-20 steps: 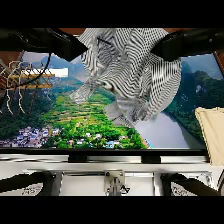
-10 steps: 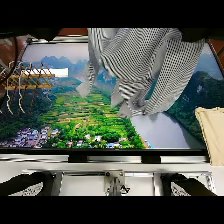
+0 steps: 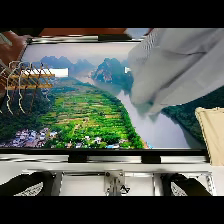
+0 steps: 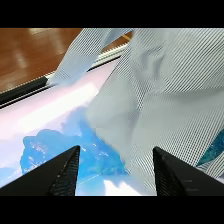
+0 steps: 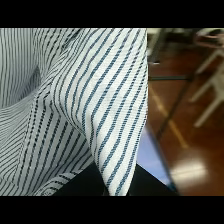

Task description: Fold the shirts.

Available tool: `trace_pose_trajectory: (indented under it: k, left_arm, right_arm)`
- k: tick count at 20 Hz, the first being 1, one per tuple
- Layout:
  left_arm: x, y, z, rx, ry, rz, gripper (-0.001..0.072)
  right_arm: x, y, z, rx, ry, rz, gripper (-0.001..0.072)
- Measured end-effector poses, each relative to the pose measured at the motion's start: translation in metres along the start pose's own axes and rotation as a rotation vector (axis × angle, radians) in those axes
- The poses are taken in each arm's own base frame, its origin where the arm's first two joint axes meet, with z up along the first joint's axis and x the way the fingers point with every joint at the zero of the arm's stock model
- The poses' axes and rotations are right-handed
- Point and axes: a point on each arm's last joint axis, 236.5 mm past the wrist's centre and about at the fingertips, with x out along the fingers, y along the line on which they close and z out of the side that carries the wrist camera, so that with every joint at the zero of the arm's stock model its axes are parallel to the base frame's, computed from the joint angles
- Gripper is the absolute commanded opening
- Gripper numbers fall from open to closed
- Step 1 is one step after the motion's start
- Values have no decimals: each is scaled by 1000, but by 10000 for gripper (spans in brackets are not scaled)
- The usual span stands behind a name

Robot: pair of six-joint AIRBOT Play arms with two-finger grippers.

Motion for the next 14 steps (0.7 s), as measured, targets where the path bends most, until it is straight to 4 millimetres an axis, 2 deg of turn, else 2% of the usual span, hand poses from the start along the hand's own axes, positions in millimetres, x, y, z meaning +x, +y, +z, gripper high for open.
trace_pose_trajectory:
  k: [4, 7, 11, 14]
  left_arm:
    - [-1, -1, -1, 0, 5, -2, 555]
    - [-1, -1, -2, 0, 8, -3, 555]
    - [0, 0, -3, 3, 14, 2, 555]
    - [0, 1, -5, 4, 19, 3, 555]
  right_arm:
    - [-19, -85, 2, -45, -2, -315, 83]
    - [-33, -143, -6, -21, 19, -507, 84]
    - [-54, -204, -16, 11, 37, -700, 84]
    - [-66, -238, -21, 37, 32, -796, 84]
